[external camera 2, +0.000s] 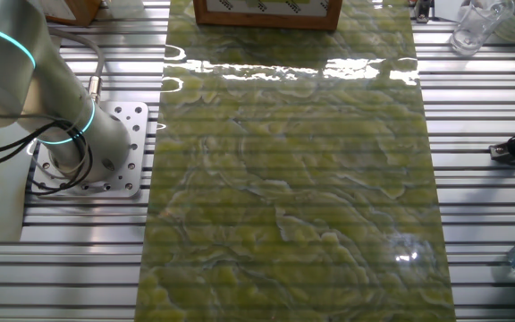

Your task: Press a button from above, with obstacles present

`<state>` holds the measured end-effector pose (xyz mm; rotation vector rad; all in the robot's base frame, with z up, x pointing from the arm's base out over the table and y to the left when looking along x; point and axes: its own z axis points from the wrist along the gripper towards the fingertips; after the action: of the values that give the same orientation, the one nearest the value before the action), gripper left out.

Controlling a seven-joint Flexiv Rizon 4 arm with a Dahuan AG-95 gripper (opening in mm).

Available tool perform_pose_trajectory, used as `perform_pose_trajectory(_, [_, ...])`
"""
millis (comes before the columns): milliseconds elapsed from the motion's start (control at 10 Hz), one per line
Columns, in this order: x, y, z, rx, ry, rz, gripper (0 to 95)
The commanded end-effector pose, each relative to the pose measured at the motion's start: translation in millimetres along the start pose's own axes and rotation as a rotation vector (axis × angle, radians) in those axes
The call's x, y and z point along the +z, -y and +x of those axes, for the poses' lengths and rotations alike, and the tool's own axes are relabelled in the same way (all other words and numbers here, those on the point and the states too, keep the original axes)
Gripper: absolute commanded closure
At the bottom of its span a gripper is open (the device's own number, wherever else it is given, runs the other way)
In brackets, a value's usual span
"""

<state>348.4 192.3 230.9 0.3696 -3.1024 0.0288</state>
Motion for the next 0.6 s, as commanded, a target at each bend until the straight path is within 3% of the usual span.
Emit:
perform_pose_trajectory(100, [7.1,-0.4,6.6,0.255,0.006,-0.148,95.0])
perform_pose_trajectory(200, [9.7,-0.9,8.8,0.224,0.005,-0.123,95.0])
perform_pose_trajectory(600, [11.2,-3.7,7.9,0.214,-0.001,-0.089,95.0])
